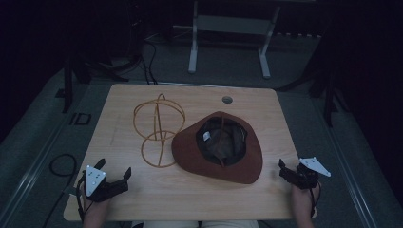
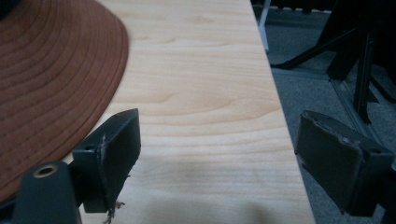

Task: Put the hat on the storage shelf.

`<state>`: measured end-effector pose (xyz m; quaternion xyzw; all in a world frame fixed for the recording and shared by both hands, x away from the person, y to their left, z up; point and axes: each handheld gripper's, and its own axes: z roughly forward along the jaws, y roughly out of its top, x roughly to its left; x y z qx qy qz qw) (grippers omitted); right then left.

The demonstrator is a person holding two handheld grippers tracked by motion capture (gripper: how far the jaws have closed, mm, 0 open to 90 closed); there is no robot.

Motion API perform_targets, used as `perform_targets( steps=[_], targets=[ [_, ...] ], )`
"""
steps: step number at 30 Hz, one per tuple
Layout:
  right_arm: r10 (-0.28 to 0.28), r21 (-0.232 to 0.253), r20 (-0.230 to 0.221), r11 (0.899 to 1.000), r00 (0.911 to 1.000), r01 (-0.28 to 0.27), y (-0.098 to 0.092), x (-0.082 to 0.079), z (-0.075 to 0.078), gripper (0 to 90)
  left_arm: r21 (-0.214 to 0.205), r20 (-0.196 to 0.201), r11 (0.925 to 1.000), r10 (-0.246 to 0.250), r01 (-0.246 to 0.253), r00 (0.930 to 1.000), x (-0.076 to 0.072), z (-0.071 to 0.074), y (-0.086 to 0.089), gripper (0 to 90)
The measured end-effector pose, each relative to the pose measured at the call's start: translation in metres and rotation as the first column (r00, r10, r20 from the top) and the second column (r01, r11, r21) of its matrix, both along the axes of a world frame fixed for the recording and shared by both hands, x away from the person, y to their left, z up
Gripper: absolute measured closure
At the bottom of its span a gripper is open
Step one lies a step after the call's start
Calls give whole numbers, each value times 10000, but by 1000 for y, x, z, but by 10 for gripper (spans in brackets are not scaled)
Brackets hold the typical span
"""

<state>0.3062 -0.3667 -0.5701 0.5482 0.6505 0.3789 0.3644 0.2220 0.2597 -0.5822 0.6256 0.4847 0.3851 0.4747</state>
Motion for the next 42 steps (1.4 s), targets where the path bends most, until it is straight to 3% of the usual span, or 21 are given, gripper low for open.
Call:
perform_targets(
  steps=[5, 10, 14, 22, 29, 30, 33, 35, 36, 37, 40, 42],
  targets=[
    [519, 265, -391, 9984, 9979, -509, 3, 0, 1, 143, -49, -23, 10000, 70, -70, 10000, 0, 0, 0, 23],
    [968, 228, -455, 9951, 9943, -959, 9, -1, 8, 143, 144, -180, 9996, 247, -245, 9995, 1, 0, -1, 24],
    [1458, 592, -714, 9881, 9867, -1418, 16, 0, 18, 143, 420, -211, 9988, 248, -239, 9995, 1, -1, -3, 23],
    [2256, 1104, -1165, 9708, 9672, -2131, 35, 11, 42, 141, 402, -201, 9991, 117, -108, 9997, 1, 0, -5, 24],
    [2512, 192, -1215, 9679, 9603, -2508, 54, 23, 61, 121, 407, -239, 9992, 54, -44, 9997, 1, 0, -6, 24],
    [2845, 159, -1591, 9582, 9454, -2857, 59, 28, 65, 141, 409, -251, 9992, 46, -36, 9997, 1, 0, -6, 24],
    [2973, 118, -1757, 9539, 9385, -3000, 64, 33, 68, 143, 436, -268, 9991, 2, 9, 9996, 1, 1, -6, 24],
    [3028, -187, -1878, 9500, 9344, -3117, 70, 38, 72, 142, 448, -285, 9990, -15, 28, 9996, 1, 1, -6, 24],
    [3071, -181, -1872, 9486, 9331, -3158, 73, 40, 73, 142, 451, -286, 9990, -28, 41, 9996, 1, 1, -6, 24],
    [3334, 46, -1958, 9407, 9222, -3391, 78, 47, 76, 143, 460, -289, 9989, -30, 43, 9996, 1, 0, -7, 24],
    [3507, 268, -2018, 9353, 9145, -3528, 85, 54, 79, 147, 561, -337, 9984, -98, 116, 9994, 2, 0, -8, 24],
    [3540, 192, -1974, 9337, 9142, -3574, 94, 60, 82, 148, 550, -348, 9984, -124, 143, 9993, 2, 0, -8, 24]
  ],
)
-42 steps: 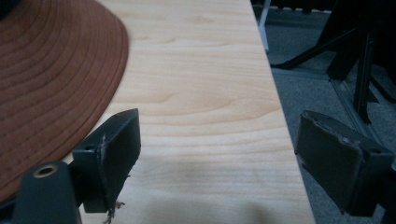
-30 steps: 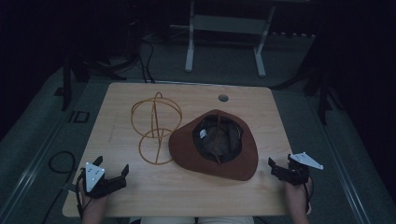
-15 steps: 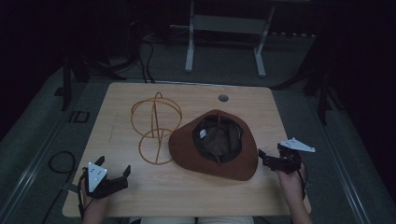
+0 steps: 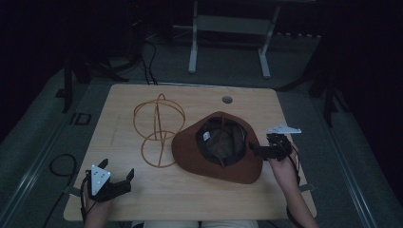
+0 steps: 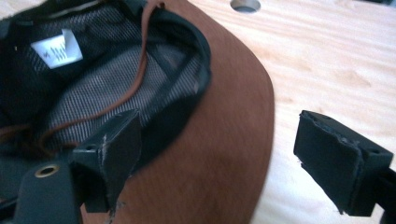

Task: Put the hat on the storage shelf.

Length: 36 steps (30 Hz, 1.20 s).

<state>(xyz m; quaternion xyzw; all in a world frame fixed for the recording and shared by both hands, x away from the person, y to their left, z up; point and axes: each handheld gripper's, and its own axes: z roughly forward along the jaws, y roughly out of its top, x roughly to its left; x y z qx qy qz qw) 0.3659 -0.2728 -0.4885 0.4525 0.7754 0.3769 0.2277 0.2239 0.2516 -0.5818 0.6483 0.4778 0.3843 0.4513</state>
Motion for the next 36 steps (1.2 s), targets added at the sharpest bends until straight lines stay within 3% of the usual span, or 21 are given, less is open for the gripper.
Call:
perform_targets(
  steps=[7, 9, 18, 21, 29, 36],
  targets=[
    [50, -32, 184, 10000, 9998, -50, 28, 22, 1, 123, 0, -34, 10000, 63, -63, 10000, 0, 1, 1, 24],
    [-15, 148, 83, 9999, 10000, 14, 33, 30, 0, 118, 52, -86, 10000, 70, -70, 9999, 0, 0, 0, 24],
    [-487, -291, -292, 9984, 9984, 479, 47, 63, -12, 148, 207, -187, 9996, -207, 211, 9996, 1, 0, -4, 24],
    [-707, -449, -475, 9966, 9964, 686, 49, 71, -19, 150, 53, -200, 9997, -240, 241, 9995, 0, 0, -3, 24],
    [-1023, -812, -1260, 9924, 9867, 925, 55, 82, -40, 186, 54, -156, 9992, -393, 394, 9991, 0, 0, -5, 24],
    [-1213, -1346, -1322, 9855, 9838, 1034, 66, 86, -50, 200, -102, -269, 9998, -180, 177, 9995, 0, 0, -3, 24]
  ],
)
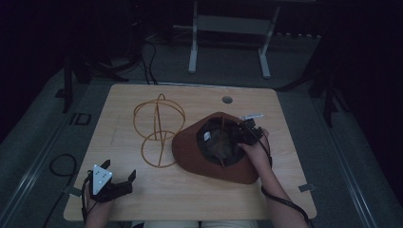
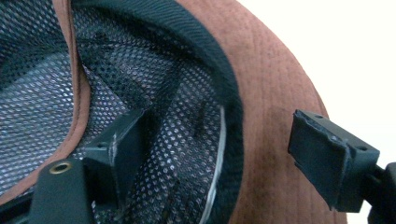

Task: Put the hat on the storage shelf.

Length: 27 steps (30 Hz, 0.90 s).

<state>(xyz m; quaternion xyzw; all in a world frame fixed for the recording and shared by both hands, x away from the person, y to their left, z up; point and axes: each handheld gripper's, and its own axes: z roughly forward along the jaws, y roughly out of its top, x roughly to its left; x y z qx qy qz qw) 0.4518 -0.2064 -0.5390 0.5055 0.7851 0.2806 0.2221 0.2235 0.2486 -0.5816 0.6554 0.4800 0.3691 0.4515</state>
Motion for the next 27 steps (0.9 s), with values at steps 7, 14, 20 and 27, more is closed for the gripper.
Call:
perform_targets(
  steps=[7, 14, 20, 27],
  targets=[
    [-329, -477, 130, 9983, 9994, 335, 10, 0, -12, 291, -48, -14, 10000, 25, -25, 10000, 0, 0, 0, 24],
    [-318, -1621, 422, 9860, 9986, 382, 16, -3, -12, 556, -89, -284, 9999, 106, -109, 9995, 0, 0, 0, 24],
    [-295, -2003, 683, 9788, 9972, 427, 17, -6, -6, 832, -462, -751, 9989, -133, 99, 9971, 2, 3, -4, 24],
    [-721, -621, 1174, 9949, 9905, 798, -1, -13, 15, 845, -711, -1675, 9974, -271, 154, 9855, 4, 13, -15, 25]
  ],
)
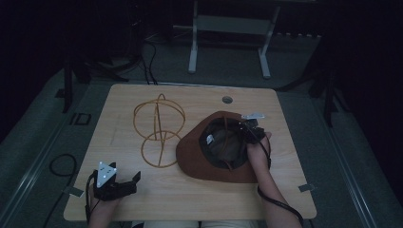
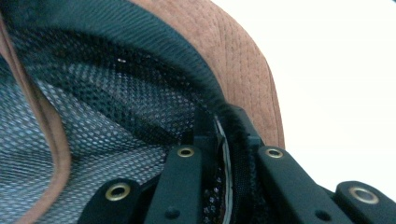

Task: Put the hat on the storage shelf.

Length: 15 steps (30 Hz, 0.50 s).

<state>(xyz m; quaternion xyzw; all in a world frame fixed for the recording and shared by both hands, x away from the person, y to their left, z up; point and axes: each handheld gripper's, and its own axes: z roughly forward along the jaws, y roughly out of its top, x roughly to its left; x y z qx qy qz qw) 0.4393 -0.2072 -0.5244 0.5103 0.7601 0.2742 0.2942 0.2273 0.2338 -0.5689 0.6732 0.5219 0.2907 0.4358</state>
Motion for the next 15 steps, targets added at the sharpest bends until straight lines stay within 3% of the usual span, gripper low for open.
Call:
perform_targets(
  steps=[5, 8, 13, 15],
  targets=[
    [-48, 713, 336, 9975, 9994, 24, -13, -8, 15, 847, 294, 320, 9991, -325, 316, 9990, -4, 16, -17, 52],
    [-77, 966, 481, 9953, 9988, 30, -19, -13, 22, 848, 417, 438, 9957, -843, 825, 9955, -3, 27, -29, 68],
    [-71, 1181, 570, 9930, 9983, 3, -24, -23, 26, 848, 927, 323, 9810, -1739, 1703, 9842, 3, 39, -57, 74],
    [-82, 1159, 666, 9933, 9977, 4, -26, -26, 28, 848, 917, 442, 9759, -2026, 1980, 9783, 4, 45, -65, 74]
  ],
)
